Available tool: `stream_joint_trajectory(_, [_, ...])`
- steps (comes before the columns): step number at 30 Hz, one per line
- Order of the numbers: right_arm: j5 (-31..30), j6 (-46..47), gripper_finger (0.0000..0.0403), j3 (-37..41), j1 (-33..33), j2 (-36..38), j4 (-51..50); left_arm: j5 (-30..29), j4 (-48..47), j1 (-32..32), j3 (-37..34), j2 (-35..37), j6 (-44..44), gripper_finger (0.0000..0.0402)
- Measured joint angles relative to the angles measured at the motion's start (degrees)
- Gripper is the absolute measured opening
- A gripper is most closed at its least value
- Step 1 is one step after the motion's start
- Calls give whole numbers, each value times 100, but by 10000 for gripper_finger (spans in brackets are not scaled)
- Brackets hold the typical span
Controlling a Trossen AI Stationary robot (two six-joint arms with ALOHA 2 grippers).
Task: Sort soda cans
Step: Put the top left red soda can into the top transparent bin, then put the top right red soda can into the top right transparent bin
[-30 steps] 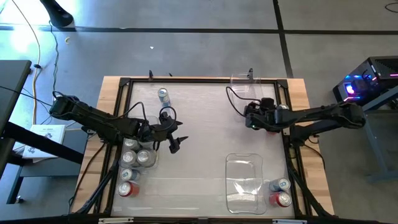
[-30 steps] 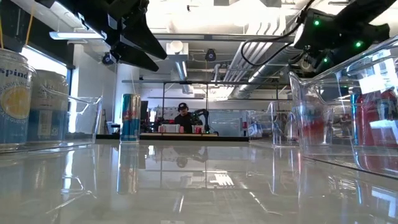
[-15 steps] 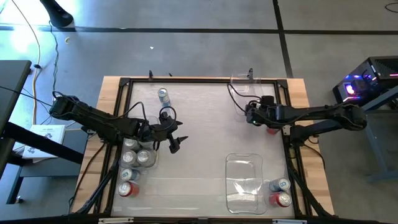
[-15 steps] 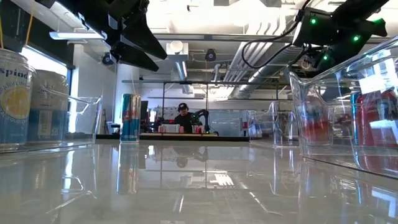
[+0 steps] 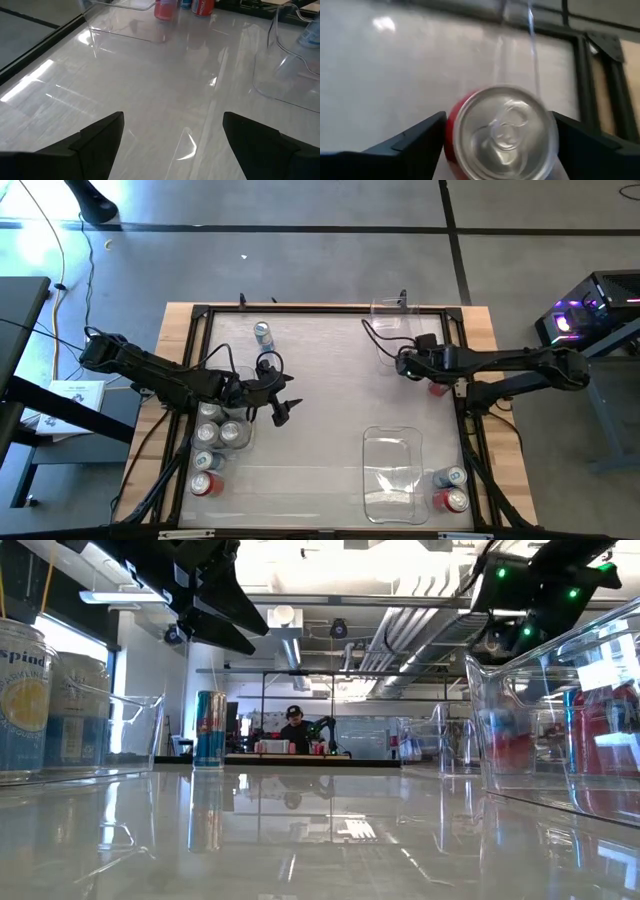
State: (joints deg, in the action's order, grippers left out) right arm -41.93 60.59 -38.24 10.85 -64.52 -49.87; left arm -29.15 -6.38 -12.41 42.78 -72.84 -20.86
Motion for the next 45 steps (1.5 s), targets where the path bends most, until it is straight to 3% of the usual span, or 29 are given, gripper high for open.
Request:
stream_joint_trajectory(13, [141,-228,347,-1793,-49,47,-2345,1,-4,-3,0,0,0,336])
stream_joint_trajectory(17, [881,-421,347,-2327,-266,51,-2771,2,-6,-3,0,0,0,336])
stream_joint_trajectory(24, [2926,-360,348,-2498,-937,51,-2853,2,-8,-3,0,0,0,336])
stream_joint_trajectory(29, [3317,365,348,-2192,-1466,51,-3372,0,0,-3,0,0,2,336])
stream_joint_trajectory(33, [3230,1019,348,-1964,-1725,51,-4025,2,-1,-3,0,0,2,336])
stream_joint_trajectory(37, [2845,1266,348,-1775,-1719,148,-3966,2,33,-3,1,0,2,336])
stream_joint_trajectory(45, [2564,997,348,-1318,-704,328,-4015,2,42,-3,2,0,2,336])
